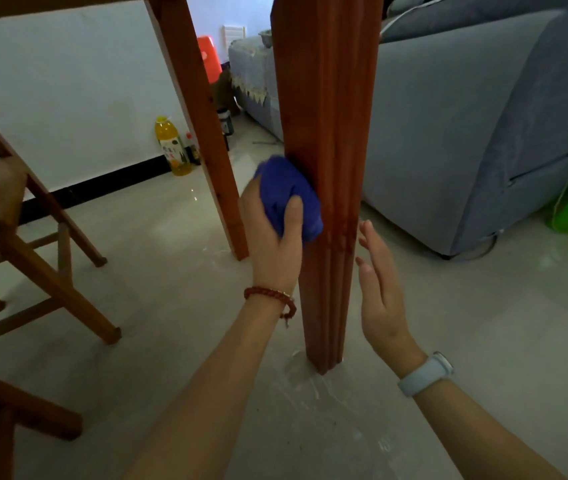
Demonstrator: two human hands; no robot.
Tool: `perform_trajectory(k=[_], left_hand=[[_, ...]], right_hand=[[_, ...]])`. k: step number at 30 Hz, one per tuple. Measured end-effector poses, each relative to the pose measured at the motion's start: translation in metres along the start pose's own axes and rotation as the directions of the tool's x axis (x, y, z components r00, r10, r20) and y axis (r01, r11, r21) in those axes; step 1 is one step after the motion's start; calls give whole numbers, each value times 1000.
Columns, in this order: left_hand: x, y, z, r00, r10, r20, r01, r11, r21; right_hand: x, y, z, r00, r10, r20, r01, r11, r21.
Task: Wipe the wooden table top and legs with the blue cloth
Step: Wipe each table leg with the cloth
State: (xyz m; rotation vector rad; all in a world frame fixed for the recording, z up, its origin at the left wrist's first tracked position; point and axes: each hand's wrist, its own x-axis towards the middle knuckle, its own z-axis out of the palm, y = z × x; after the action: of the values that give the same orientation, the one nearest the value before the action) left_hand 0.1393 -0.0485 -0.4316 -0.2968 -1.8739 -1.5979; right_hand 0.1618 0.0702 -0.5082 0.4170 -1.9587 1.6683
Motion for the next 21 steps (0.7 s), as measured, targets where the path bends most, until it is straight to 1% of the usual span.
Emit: perform_trajectory(k=[2, 3, 4, 5, 6, 7, 8, 9, 11, 13, 14, 16, 17, 18, 19, 20, 21], left_hand=[[-34, -34, 0, 994, -107, -24, 109, 987, 116], [-53, -54, -4, 982, -191, 12, 185, 962, 199], [-72, -73, -10, 951, -297, 89, 261, 921, 289], [-90, -93, -18, 890, -421, 174, 333, 862, 382], [-107, -111, -28, 813, -529, 243, 383, 800, 461], [-120, -124, -36, 759, -593, 271, 410, 757, 509], [-128, -132, -43, 742, -620, 255, 432, 733, 525], [-128, -135, -46, 751, -626, 210, 456, 722, 520], [-120, -129, -45, 812, -575, 103, 470, 748, 469], [-107, -116, -35, 892, -448, 54, 388, 823, 416], [-103, -110, -27, 919, -392, 46, 343, 850, 399], [-103, -107, -12, 931, -364, 25, 329, 867, 374], [-107, -111, -6, 919, -394, 11, 361, 852, 379], [-114, -120, -3, 885, -465, 18, 420, 815, 399], [-122, -132, -5, 824, -563, 61, 484, 755, 443], [-131, -145, -10, 732, -669, 132, 527, 678, 512], [-141, -158, -18, 621, -754, 214, 538, 608, 583]], right_hand=[[-11, 9, -1, 998, 54, 22, -53, 998, -36], [-18, 14, -2, 995, 93, 40, -90, 994, -57], [-26, 19, -3, 988, 140, 60, -135, 988, -81], [-33, 25, -4, 978, 196, 76, -188, 977, -100], [-40, 31, -5, 963, 254, 84, -244, 963, -114], [-47, 37, -7, 948, 307, 87, -296, 947, -123], [-53, 43, -8, 934, 349, 84, -336, 932, -134], [-57, 48, -10, 923, 377, 77, -364, 920, -146], [-65, 57, -16, 904, 424, 52, -410, 896, -171], [-70, 65, -20, 886, 464, 12, -455, 873, -174], [-71, 68, -22, 878, 478, -10, -473, 865, -170], [-72, 76, -24, 864, 502, -49, -503, 851, -152], [-73, 80, -25, 854, 516, -61, -519, 844, -132], [-75, 83, -25, 842, 536, -68, -540, 835, -107], [-78, 88, -25, 824, 563, -68, -567, 820, -82], [-83, 93, -25, 803, 593, -60, -596, 800, -71], [-89, 98, -25, 780, 624, -47, -626, 776, -73]])
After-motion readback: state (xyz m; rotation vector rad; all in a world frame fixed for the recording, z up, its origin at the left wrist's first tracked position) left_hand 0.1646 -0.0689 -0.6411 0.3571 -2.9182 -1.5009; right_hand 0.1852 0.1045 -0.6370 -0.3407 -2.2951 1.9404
